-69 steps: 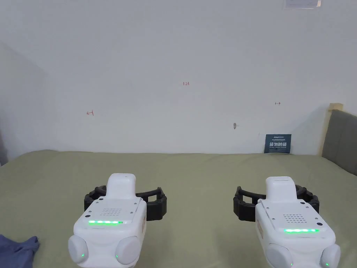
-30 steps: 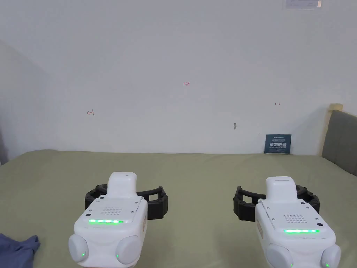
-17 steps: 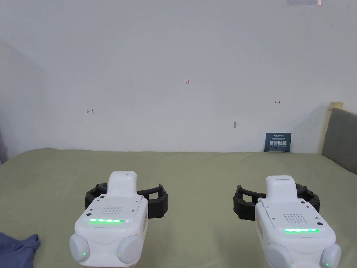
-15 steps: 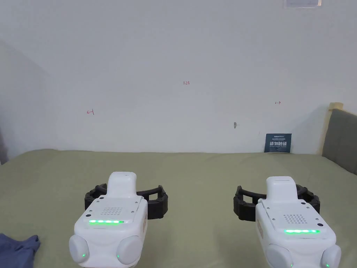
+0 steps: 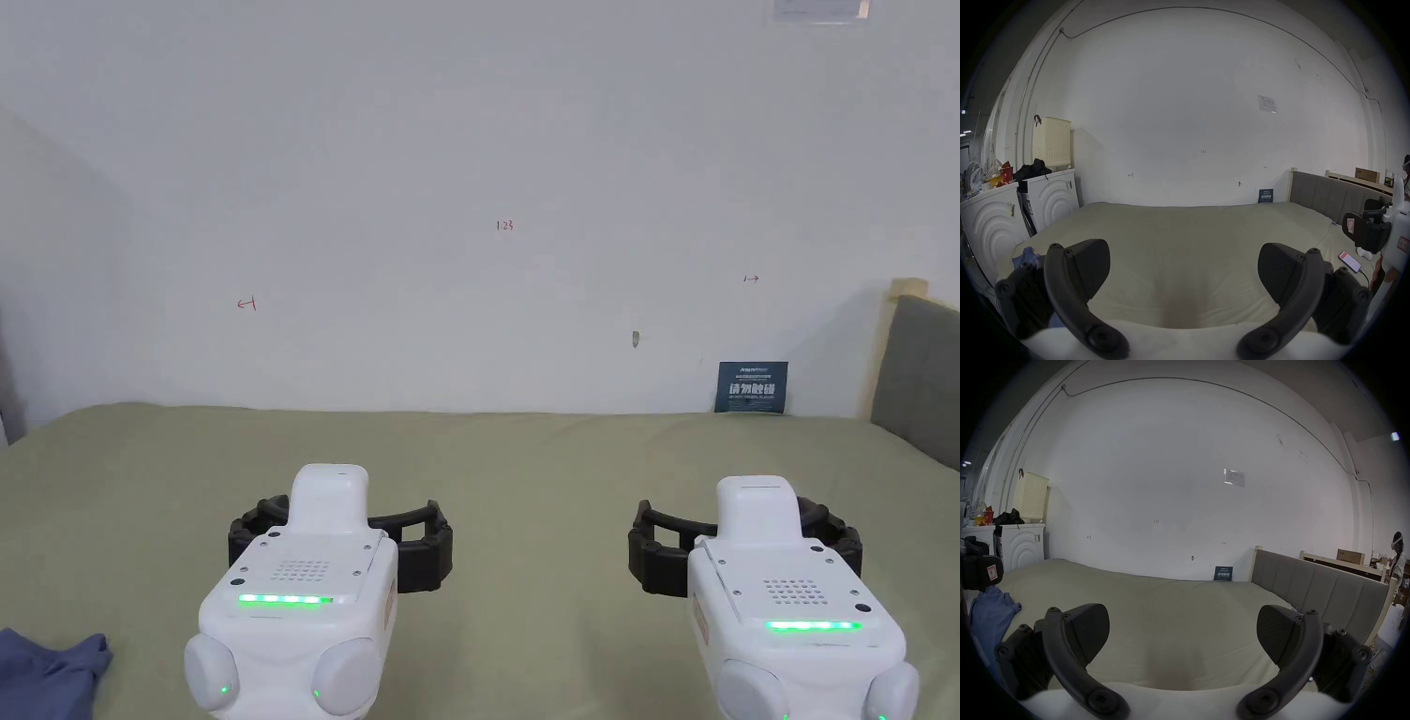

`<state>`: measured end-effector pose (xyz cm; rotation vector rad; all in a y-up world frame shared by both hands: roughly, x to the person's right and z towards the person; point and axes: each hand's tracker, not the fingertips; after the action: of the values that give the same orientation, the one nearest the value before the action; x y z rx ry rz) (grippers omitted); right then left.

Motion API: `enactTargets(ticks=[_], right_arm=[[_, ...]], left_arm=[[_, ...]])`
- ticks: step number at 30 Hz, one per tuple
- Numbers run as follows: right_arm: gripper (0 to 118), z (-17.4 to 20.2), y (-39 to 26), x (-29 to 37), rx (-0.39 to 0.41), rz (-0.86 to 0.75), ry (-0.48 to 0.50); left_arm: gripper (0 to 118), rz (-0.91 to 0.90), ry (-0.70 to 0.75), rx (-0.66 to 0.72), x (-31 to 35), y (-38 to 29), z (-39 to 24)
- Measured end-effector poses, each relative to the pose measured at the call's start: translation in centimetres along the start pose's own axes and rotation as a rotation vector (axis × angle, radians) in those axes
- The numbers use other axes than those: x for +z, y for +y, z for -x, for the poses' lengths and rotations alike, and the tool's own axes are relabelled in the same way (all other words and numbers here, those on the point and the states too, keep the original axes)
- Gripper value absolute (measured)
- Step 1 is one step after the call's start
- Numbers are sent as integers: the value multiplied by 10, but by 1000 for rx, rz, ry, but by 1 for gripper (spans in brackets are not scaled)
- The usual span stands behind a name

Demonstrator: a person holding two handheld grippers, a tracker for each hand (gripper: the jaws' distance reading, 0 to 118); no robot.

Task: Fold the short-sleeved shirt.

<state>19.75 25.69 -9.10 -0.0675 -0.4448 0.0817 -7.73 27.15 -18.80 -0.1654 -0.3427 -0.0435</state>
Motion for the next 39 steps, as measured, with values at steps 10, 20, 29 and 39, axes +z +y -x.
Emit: enactTargets(ticks=[10, 20, 29, 39], right_arm=[[118, -4, -2, 1, -11, -4, 5], [118, -6, -1, -1, -24, 12, 8], [118, -5, -1, -2, -12, 15, 11], [0, -11, -8, -5, -47, 63, 1]], left_arm=[[118, 1, 5, 0, 0, -2, -1], [118, -9, 7, -1, 1, -2, 0], [118, -12, 9, 0, 1, 0, 0], [0, 18, 4, -19, -5, -2, -1]])
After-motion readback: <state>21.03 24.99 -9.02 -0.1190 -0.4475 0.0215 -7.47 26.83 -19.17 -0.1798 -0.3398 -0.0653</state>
